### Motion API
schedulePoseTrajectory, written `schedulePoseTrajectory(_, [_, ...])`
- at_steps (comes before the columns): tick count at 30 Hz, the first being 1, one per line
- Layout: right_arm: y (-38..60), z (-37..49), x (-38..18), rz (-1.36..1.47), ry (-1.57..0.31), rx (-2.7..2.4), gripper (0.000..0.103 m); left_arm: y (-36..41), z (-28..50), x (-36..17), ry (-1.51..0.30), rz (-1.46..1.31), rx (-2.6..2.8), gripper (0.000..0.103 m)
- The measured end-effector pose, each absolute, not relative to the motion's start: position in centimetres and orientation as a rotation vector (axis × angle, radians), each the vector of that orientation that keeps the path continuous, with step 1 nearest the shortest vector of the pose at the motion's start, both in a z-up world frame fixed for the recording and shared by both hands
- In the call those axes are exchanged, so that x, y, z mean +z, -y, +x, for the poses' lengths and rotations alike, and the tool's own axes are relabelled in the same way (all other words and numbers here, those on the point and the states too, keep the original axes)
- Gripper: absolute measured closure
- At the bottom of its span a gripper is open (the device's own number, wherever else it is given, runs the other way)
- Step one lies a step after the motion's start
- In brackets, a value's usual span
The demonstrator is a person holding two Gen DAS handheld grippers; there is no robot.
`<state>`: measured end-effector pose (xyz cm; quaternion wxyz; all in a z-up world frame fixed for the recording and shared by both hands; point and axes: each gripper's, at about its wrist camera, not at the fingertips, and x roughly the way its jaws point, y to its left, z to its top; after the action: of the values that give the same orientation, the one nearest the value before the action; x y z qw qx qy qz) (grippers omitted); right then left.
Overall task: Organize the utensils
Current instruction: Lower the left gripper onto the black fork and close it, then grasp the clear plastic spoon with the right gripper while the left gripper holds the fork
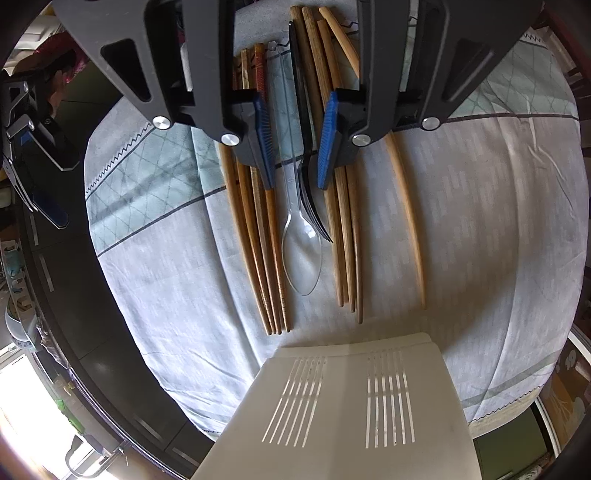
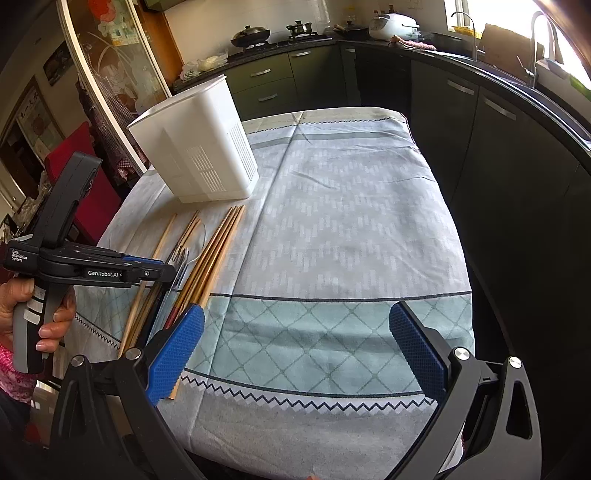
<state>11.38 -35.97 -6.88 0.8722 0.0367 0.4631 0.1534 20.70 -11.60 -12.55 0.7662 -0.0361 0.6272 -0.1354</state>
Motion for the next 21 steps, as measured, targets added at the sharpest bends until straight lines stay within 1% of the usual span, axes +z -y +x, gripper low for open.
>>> schedulePoseTrajectory(3, [35.8, 11.2, -6.8, 0.067, -0.963, 0.323, 0.004, 11.5, 20.8, -12.7, -1.36, -0.085, -0.294, 0.094])
schedulePoseTrajectory(6, [35.6, 11.2, -6.7, 0.061, -0.965, 0.328, 0.004, 11.2, 20.9, -12.7, -1.358, -0.082, -0.293, 0.098])
schedulePoseTrajectory(14, [34.4, 12.0, -6.5, 0.063, -0.988, 0.359, 0.004, 10.3, 20.7, -11.7, -1.318, -0.099, -0.315, 0.099])
schedulePoseTrajectory(21, [29.5, 13.8, -5.8, 0.021, -1.069, 0.463, 0.004, 8.2, 19.7, -8.2, -1.233, -0.13, -0.325, 0.099])
